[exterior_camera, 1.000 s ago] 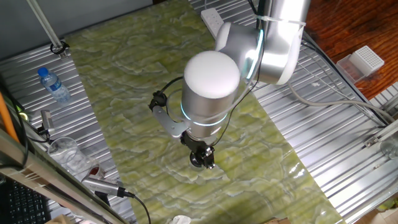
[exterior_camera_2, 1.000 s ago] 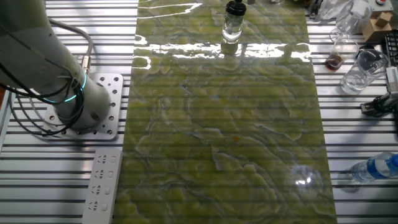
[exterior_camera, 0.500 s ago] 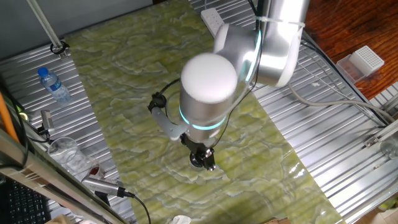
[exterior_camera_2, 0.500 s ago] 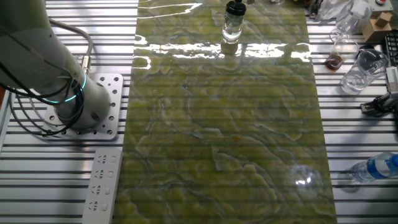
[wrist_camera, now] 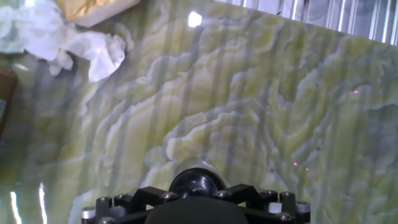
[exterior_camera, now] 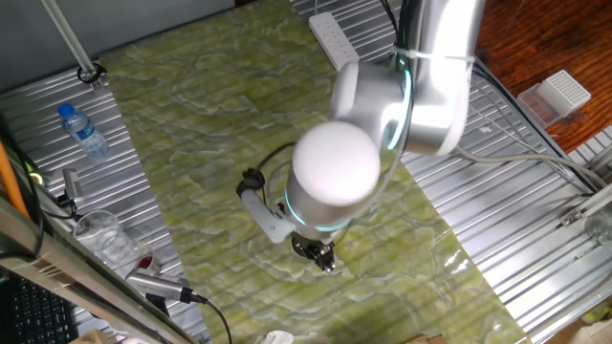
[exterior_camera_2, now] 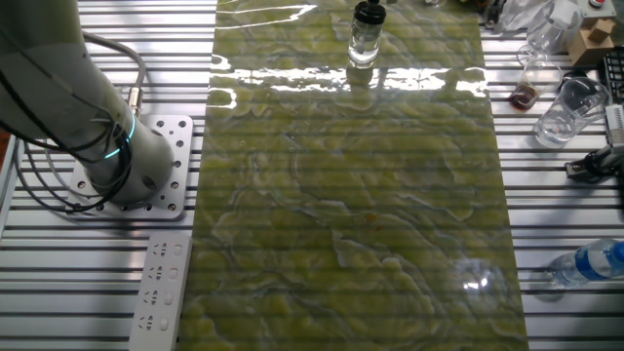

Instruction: Screw the lid onto the jar

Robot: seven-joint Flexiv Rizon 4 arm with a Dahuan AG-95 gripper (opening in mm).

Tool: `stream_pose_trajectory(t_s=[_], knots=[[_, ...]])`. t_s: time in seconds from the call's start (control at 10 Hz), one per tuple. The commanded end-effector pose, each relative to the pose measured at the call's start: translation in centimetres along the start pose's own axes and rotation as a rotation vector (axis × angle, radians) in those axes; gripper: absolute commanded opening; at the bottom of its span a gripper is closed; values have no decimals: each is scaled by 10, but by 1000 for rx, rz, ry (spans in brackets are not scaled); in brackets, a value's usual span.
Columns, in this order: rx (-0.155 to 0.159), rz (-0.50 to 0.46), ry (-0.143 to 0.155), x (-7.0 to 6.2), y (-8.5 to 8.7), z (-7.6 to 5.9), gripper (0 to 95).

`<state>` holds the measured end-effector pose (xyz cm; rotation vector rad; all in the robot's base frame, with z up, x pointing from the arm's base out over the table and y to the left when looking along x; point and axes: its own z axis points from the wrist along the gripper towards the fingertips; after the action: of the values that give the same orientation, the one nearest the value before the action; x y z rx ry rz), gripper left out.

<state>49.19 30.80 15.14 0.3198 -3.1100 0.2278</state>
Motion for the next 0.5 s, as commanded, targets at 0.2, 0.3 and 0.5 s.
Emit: stream_pose_trajectory(t_s=[0.2,0.3,0.5], knots=[[9,-16,2,9,3,6,760],[9,-26,2,11,3,8,760],[13,-29,2,13,4,10,380]])
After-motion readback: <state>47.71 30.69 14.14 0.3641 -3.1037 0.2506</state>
